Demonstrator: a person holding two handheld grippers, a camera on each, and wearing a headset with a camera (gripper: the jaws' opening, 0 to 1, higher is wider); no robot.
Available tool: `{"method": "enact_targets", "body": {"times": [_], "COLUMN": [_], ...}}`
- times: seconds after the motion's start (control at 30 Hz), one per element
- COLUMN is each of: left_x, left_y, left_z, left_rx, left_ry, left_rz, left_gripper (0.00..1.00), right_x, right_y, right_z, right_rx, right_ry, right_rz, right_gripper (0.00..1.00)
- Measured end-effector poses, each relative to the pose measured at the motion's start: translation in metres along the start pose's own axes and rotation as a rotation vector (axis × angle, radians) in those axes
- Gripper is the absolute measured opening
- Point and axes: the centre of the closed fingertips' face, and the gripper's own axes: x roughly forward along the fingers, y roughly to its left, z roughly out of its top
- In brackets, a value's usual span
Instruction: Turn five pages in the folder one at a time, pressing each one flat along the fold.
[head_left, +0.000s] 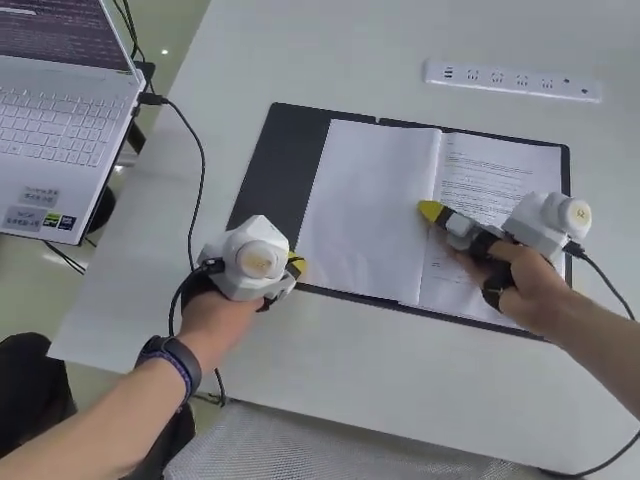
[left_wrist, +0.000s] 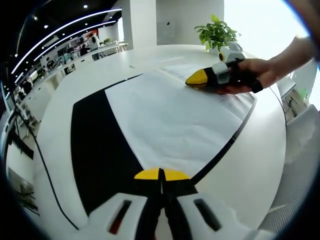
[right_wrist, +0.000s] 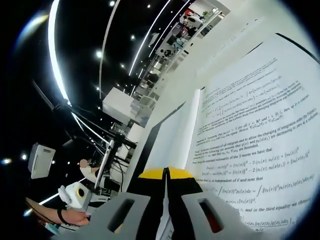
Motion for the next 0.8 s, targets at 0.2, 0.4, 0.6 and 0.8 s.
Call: {"method": "enact_targets", "body": {"times": [0.2, 0.4, 0.6, 0.8], "left_x": [0.002, 0.002, 0.002, 0.001], "left_y": [0.001, 0.002, 0.001, 0.001], "left_z": [-0.001, -0.001, -0.001, -0.002], "left_rx": [-0.004, -0.012, -0.034, -0.042], "left_ry": [-0.009, -0.017, -0.028, -0.037], "left_rz": [0.000, 0.000, 0.000, -0.010], "left_gripper": [0.00, 0.00, 0.00, 0.00], "right_x": [-0.011, -0.022, -0.028, -0.038], "right_y": [0.007, 0.012, 0.014, 0.010], "right_z": [-0.023, -0.048, -0.063, -0.077], "right_rx": [-0.018, -0.038, -0.025, -0.037], "right_ry": [0.052, 0.090, 0.089, 0.118], "right_rz": [0.006, 0.011, 0.002, -0.001], "right_gripper": [0.00, 0.00, 0.00, 0.00]}}
